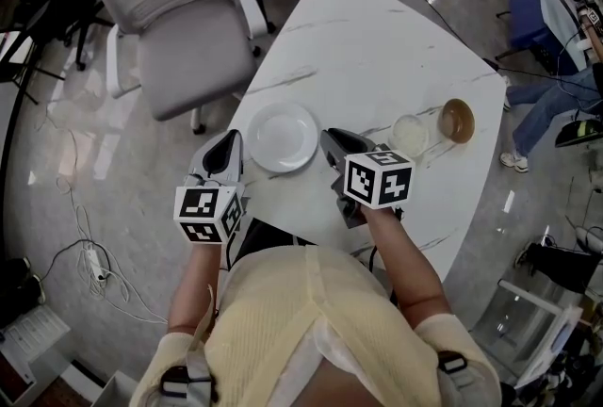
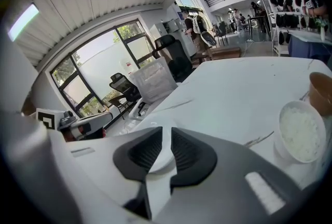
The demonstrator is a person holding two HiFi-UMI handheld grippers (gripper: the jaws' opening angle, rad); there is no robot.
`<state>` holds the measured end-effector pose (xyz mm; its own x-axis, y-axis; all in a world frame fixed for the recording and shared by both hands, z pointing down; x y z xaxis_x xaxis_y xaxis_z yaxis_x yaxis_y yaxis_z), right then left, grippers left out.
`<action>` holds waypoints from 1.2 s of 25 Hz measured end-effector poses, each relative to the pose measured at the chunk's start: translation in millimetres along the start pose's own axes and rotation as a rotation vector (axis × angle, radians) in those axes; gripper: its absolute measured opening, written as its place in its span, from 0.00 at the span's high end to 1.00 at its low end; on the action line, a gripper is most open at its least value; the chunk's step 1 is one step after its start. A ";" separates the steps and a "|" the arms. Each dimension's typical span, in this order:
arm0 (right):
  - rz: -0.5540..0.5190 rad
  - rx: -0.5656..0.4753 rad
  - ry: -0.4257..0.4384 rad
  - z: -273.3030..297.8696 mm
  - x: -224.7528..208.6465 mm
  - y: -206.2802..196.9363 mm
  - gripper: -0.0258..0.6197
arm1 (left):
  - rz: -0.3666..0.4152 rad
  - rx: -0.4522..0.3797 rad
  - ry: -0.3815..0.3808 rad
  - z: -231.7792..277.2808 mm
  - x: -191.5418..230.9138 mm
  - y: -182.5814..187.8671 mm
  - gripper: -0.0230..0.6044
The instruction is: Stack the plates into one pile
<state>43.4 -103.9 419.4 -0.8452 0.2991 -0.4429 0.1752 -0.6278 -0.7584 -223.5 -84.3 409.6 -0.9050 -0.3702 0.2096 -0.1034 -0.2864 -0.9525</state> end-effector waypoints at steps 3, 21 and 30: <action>-0.003 -0.015 -0.003 -4.8 1.1 1.8 0.88 | 0.010 0.009 -0.012 -1.0 -2.5 2.6 0.96; -0.034 -0.090 0.004 -18.5 8.6 2.0 0.96 | 0.028 0.057 -0.049 -3.7 -2.1 1.3 0.96; -0.043 -0.098 -0.011 -22.9 7.6 3.2 0.96 | 0.031 0.060 -0.062 3.1 -3.1 4.3 0.96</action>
<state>49.1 -87.2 402.7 -0.8586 0.3159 -0.4039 0.1866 -0.5411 -0.8200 -219.9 -87.1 405.6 -0.8801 -0.4328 0.1952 -0.0491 -0.3258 -0.9441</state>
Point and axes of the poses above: the fingertips, and each gripper's own axes: z forward along the fingers, x to its left, y out of its top, the point moved 10 cm from there along -z, backward along the fingers, and after that the axes turned 12 degrees about -x, right-handed, at the moved point
